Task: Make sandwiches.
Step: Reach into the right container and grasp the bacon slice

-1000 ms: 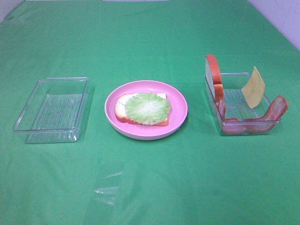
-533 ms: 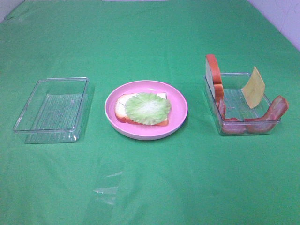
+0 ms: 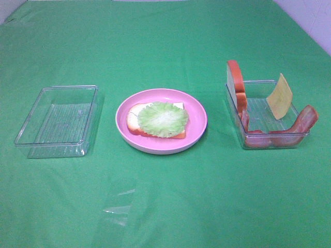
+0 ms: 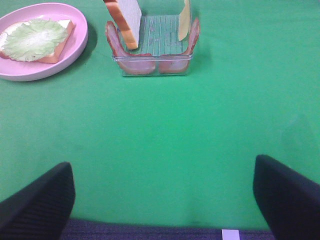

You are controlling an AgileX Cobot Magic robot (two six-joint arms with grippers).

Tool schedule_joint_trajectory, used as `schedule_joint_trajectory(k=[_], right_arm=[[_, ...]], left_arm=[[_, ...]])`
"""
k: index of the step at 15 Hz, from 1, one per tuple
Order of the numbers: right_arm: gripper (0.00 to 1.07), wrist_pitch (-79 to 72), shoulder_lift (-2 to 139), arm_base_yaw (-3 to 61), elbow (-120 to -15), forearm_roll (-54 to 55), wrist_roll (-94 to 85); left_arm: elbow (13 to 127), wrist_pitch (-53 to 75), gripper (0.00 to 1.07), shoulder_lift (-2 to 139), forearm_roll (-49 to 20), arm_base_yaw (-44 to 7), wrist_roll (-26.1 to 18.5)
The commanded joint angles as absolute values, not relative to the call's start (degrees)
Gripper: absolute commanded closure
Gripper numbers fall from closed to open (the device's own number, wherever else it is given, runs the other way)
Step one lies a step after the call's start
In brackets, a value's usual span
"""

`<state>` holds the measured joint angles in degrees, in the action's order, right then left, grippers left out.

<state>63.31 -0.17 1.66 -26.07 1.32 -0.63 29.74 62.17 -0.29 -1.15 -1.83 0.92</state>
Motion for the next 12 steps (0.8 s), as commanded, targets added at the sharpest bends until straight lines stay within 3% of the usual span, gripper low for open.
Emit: schedule_joint_trajectory(k=[1, 12], right_arm=[[0.13, 63.08, -1.26, 1.43, -25.9, 1.38, -0.4], [0.13, 62.97, -1.09, 1.43, -26.01, 0.8, 0.0]], left_arm=[[29.68, 61.54, 0.04, -1.2, -0.92, -1.72, 1.15], [29.68, 61.54, 0.04, -1.2, -0.92, -1.72, 1.15]])
